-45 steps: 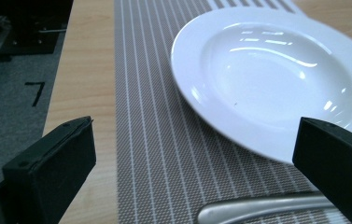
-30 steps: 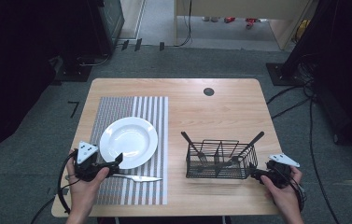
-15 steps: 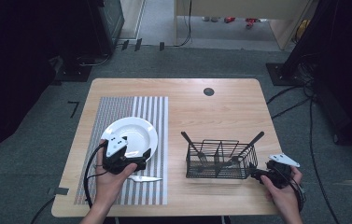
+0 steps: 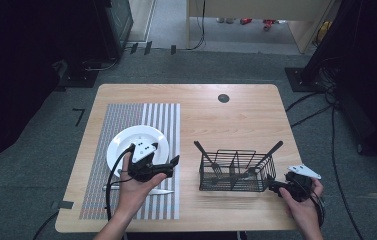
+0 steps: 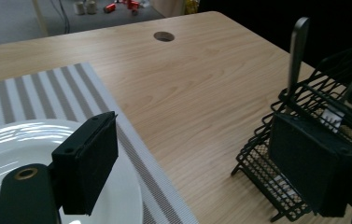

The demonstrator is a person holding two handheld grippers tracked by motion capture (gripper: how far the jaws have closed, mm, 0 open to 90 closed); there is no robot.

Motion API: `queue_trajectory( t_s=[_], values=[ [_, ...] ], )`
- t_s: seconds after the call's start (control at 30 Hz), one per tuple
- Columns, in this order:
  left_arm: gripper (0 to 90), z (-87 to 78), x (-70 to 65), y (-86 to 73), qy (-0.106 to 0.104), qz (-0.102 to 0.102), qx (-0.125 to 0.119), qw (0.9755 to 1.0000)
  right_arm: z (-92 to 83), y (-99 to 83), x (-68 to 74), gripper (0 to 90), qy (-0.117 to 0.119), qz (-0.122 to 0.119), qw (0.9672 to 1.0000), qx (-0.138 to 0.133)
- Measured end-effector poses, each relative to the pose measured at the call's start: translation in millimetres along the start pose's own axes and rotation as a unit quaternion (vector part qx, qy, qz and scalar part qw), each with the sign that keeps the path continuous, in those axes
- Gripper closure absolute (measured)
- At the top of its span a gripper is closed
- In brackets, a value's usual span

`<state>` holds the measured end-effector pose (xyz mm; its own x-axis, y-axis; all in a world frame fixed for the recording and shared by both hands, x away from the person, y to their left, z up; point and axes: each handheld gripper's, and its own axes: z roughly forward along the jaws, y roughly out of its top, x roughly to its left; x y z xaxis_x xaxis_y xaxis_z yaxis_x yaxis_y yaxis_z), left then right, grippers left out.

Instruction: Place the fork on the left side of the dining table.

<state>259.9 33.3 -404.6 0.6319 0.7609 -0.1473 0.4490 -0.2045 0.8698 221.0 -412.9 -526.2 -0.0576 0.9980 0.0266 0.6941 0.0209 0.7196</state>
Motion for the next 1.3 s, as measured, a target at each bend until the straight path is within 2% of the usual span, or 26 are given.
queue_trajectory(
  t_s=[0.03,0.1,0.13,0.17,0.2,0.27,0.3,0.33,0.37,0.4,0.43,0.57,0.63,0.77,0.83,0.97,1.1,1.13,1.23,1.27,1.3],
  values=[
    [25.6,1.7,-1.3,1.4,-0.009,0.000,0.000,1.0000,0.0,0.0,0.0,5.5,0.000,0.000,1.0000,0.000],
    [31.0,4.0,-3.4,2.7,-0.019,-0.002,-0.005,0.9998,0.0,0.0,0.0,5.5,0.000,0.000,1.0000,0.000],
    [35.5,6.6,-4.9,4.7,-0.041,-0.010,-0.008,0.9991,0.0,0.0,0.0,5.5,0.000,0.000,1.0000,0.000],
    [37.1,6.6,-4.9,4.7,-0.041,-0.010,-0.008,0.9991,0.0,0.0,0.0,5.5,0.000,0.000,1.0000,0.000],
    [38.8,8.4,-6.1,6.6,-0.059,-0.015,-0.013,0.9980,0.0,0.0,0.0,5.5,0.000,0.000,1.0000,0.000],
    [40.4,9.6,-6.7,7.7,-0.066,-0.017,-0.015,0.9976,0.0,0.0,0.0,5.5,0.000,0.000,1.0000,0.000],
    [43.1,12.5,-8.1,10.1,-0.080,-0.021,-0.017,0.9964,0.0,0.0,0.1,5.5,0.000,0.000,1.0000,0.000],
    [44.2,12.5,-8.1,10.1,-0.080,-0.021,-0.017,0.9964,0.0,0.0,0.1,5.5,0.000,0.000,1.0000,0.000],
    [45.3,16.1,-9.5,12.9,-0.094,-0.020,-0.016,0.9952,0.0,0.0,0.0,5.5,0.000,0.000,1.0000,0.000],
    [46.9,16.1,-9.5,12.9,-0.094,-0.020,-0.016,0.9952,0.0,0.0,0.1,5.5,0.000,0.000,1.0000,0.000],
    [48.0,20.2,-12.0,15.8,-0.105,-0.017,-0.013,0.9942,0.0,0.0,0.1,5.5,0.000,0.000,1.0000,0.000],
    [50.2,26.1,-14.0,19.9,-0.112,-0.015,-0.008,0.9936,-0.1,0.0,0.0,5.6,0.000,0.000,1.0000,0.000],
    [53.0,30.1,-14.8,23.7,-0.122,-0.020,-0.010,0.9923,-0.1,0.0,0.1,5.6,0.001,0.001,1.0000,0.000],
    [56.8,34.1,-16.7,26.9,-0.121,-0.019,-0.011,0.9925,0.0,0.0,0.2,5.7,0.001,0.001,1.0000,-0.001],
    [61.7,37.0,-17.7,28.1,-0.116,-0.016,-0.008,0.9930,0.0,0.0,0.2,5.7,0.001,0.001,1.0000,-0.001],
    [63.7,42.5,-21.2,29.2,-0.133,-0.013,0.002,0.9910,-0.1,-0.1,0.2,5.9,0.001,0.000,1.0000,-0.001],
    [73.3,45.3,-21.8,32.7,-0.143,-0.016,0.001,0.9896,0.0,-0.1,0.1,6.1,0.001,-0.001,1.0000,-0.002],
    [80.8,45.3,-21.2,35.5,-0.149,-0.014,-0.001,0.9887,0.0,-0.1,0.1,6.1,0.001,-0.002,1.0000,-0.002],
    [83.1,46.0,-21.6,37.4,-0.159,-0.010,0.000,0.9872,-0.1,-0.1,0.2,6.2,0.001,0.000,1.0000,-0.002],
    [87.3,46.3,-23.2,39.2,-0.169,-0.005,0.000,0.9855,-0.1,-0.1,0.2,6.2,0.002,-0.001,1.0000,-0.002],
    [88.0,46.3,-23.2,39.2,-0.169,-0.005,0.000,0.9855,-0.1,-0.1,0.2,6.2,0.001,-0.001,1.0000,-0.002]
  ],
)
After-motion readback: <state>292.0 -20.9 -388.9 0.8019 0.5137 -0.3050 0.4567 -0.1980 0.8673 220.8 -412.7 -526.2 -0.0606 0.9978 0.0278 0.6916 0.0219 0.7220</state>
